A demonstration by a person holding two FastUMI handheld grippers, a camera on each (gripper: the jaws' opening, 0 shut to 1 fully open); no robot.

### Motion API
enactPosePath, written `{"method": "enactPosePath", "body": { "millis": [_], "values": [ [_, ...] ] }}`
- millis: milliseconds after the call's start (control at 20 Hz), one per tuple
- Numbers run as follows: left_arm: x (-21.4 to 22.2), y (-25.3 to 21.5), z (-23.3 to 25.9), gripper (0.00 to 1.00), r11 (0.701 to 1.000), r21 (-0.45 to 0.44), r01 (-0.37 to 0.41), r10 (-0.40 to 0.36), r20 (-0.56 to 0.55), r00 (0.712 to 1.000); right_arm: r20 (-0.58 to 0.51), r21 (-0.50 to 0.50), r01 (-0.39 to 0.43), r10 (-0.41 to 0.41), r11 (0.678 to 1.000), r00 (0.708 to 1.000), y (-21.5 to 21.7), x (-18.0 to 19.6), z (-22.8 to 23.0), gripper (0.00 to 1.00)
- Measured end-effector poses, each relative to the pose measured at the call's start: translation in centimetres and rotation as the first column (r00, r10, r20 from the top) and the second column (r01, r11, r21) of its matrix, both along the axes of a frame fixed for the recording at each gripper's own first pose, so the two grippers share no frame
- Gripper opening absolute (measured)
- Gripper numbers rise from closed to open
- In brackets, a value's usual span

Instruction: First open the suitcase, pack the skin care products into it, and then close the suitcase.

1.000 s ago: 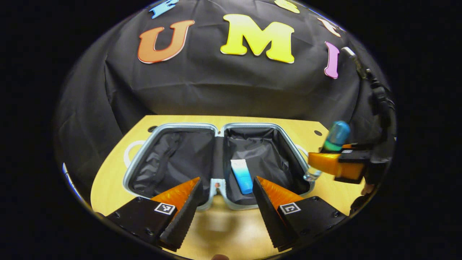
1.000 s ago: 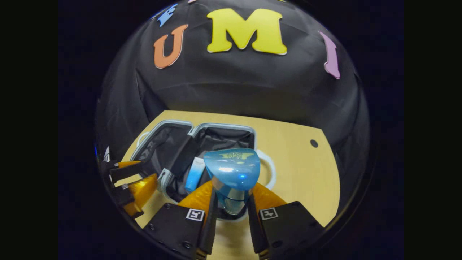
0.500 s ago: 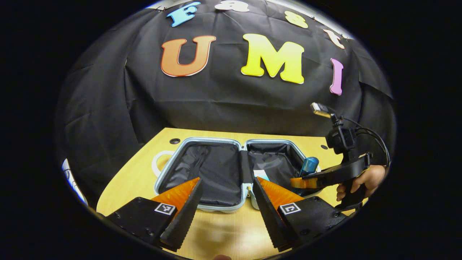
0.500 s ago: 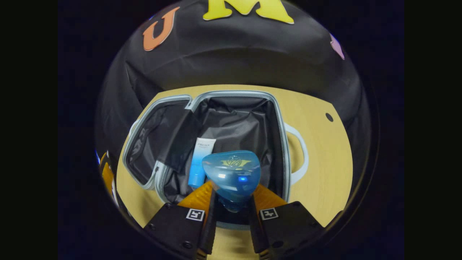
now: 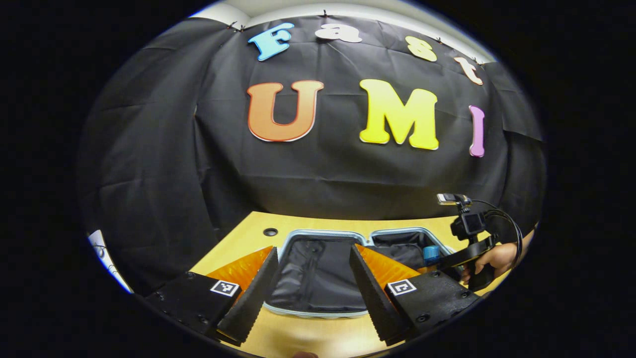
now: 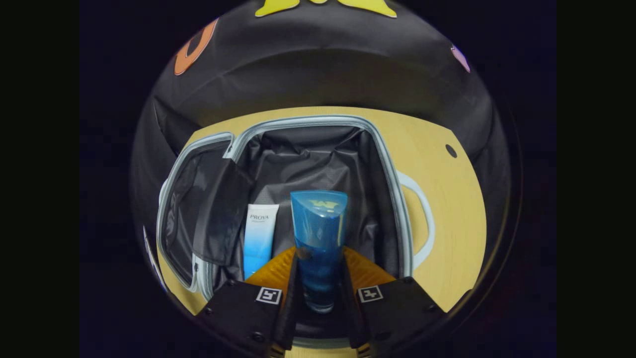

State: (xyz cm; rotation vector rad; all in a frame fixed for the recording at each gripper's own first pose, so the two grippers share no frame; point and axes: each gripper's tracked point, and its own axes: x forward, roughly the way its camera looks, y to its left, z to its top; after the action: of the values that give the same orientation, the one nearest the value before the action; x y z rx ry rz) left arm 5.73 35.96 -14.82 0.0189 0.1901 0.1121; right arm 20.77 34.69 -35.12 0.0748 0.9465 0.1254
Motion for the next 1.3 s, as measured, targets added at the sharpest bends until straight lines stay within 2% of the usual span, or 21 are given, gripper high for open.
{"method": "enactPosePath", "body": {
  "millis": [50, 250, 400, 550, 600, 650, 700, 800, 850, 950, 1100, 1200, 1250, 1300],
  "values": [
    [0.2, 1.4, 0.1, 0.93, 1.000, -0.006, -0.022, 0.022, -0.001, 1.000, -0.011, -0.008, -0.003, 0.003, 1.000, 1.000, 0.1, -0.1, -0.5, 0.39],
    [0.9, 5.9, -0.1, 0.93, 0.994, -0.051, -0.099, 0.100, 0.008, 0.995, -0.036, -0.037, 0.010, -0.011, 0.999, 0.999, 0.2, -0.1, -1.6, 0.39],
    [2.0, 8.4, -0.9, 0.93, 0.980, -0.161, -0.120, 0.123, 0.008, 0.992, -0.039, -0.050, 0.000, -0.002, 0.999, 0.999, 0.2, 0.0, -1.5, 0.39],
    [3.4, 11.0, -2.7, 0.95, 0.956, -0.255, -0.147, 0.147, -0.019, 0.989, -0.040, -0.051, 0.002, -0.004, 0.999, 0.999, 0.0, -0.1, -1.2, 0.45],
    [4.0, 11.9, -3.4, 0.96, 0.947, -0.281, -0.157, 0.155, -0.029, 0.987, -0.042, -0.047, 0.004, -0.006, 0.999, 0.999, 0.0, 0.0, -1.5, 0.39],
    [4.5, 12.6, -3.9, 0.96, 0.936, -0.312, -0.162, 0.157, -0.040, 0.987, -0.040, -0.054, 0.009, -0.011, 0.999, 0.999, -0.2, 0.0, -1.4, 0.45],
    [5.3, 13.3, -4.6, 0.96, 0.923, -0.347, -0.168, 0.164, -0.041, 0.986, -0.037, -0.060, 0.008, -0.010, 0.998, 0.999, -0.3, -0.2, -1.3, 0.45],
    [6.4, 14.2, -6.8, 0.96, 0.890, -0.422, -0.174, 0.157, -0.075, 0.985, 0.028, -0.037, 0.005, -0.004, 0.999, 1.000, -0.2, 0.0, 1.0, 0.52],
    [7.4, 14.4, -8.3, 0.96, 0.870, -0.461, -0.178, 0.152, -0.094, 0.984, 0.071, -0.025, -0.014, 0.015, 1.000, 0.997, 0.0, -0.2, 2.8, 0.61],
    [8.5, 14.1, -10.9, 0.96, 0.807, -0.559, -0.189, 0.131, -0.143, 0.981, 0.185, -0.030, -0.057, 0.061, 0.998, 0.981, -0.2, -0.8, 7.1, 0.80],
    [9.0, 13.4, -13.8, 0.96, 0.684, -0.700, -0.206, 0.096, -0.194, 0.976, 0.336, -0.048, -0.115, 0.125, 0.992, 0.934, -0.7, -3.5, 14.0, 0.81],
    [9.3, 12.8, -15.7, 0.91, 0.578, -0.784, -0.227, 0.074, -0.227, 0.971, 0.419, -0.066, -0.138, 0.153, 0.988, 0.895, -1.5, -6.1, 18.4, 0.81],
    [9.7, 12.3, -16.8, 0.84, 0.528, -0.813, -0.244, 0.061, -0.250, 0.966, 0.454, -0.073, -0.141, 0.159, 0.987, 0.877, -2.0, -7.7, 20.4, 0.81],
    [10.0, 12.4, -17.8, 0.67, 0.505, -0.819, -0.271, 0.069, -0.275, 0.959, 0.483, -0.071, -0.146, 0.162, 0.987, 0.861, -2.6, -9.3, 22.2, 0.81]
  ]
}}
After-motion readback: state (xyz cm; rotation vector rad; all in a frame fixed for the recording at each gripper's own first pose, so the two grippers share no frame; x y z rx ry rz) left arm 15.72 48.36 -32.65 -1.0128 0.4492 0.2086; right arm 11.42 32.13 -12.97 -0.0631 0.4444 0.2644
